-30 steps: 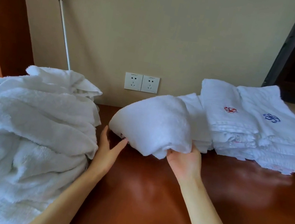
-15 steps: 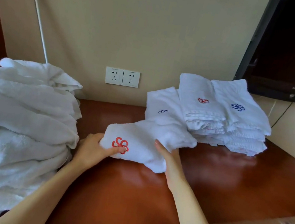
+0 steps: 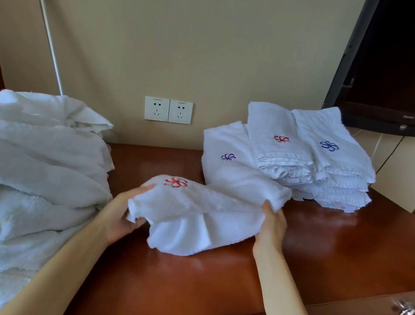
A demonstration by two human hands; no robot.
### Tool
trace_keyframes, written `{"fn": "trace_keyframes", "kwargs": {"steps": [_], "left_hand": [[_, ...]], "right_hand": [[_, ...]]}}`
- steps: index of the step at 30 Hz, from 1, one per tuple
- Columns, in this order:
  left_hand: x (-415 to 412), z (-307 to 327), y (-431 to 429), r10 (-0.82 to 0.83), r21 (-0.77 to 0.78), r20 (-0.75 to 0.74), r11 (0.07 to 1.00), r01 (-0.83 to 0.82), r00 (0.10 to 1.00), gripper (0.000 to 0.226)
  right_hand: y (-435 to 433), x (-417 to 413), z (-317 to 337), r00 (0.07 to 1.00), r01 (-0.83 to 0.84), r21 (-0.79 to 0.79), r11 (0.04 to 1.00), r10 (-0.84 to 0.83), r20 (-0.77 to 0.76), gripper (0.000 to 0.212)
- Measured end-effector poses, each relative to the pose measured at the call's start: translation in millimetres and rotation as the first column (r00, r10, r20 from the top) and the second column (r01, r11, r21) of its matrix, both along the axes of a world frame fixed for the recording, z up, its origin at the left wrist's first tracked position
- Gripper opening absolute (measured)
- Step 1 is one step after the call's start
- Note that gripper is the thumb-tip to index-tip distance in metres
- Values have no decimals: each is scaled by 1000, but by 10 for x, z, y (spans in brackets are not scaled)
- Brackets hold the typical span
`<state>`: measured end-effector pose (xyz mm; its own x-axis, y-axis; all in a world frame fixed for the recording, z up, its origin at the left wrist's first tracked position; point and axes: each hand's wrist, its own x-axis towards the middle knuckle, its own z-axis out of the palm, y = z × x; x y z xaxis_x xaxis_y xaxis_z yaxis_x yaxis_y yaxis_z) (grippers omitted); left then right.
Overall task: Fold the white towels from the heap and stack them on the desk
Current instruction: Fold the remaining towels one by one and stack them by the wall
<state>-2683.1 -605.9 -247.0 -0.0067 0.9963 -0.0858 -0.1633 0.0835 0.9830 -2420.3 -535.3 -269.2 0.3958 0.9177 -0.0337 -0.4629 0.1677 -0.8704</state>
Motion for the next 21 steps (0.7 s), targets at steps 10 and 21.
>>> {"fn": "trace_keyframes", "kwargs": {"steps": [10, 21], "left_hand": [[130, -102, 130, -11, -51, -72, 999, 8, 997, 33], [403, 21, 73, -99, -3, 506, 993, 117, 857, 51]], "right_hand": [[-68, 524, -166, 535, 352, 52, 935, -246, 808, 72], [-665, -132, 90, 188, -717, -35, 696, 241, 952, 78]]}}
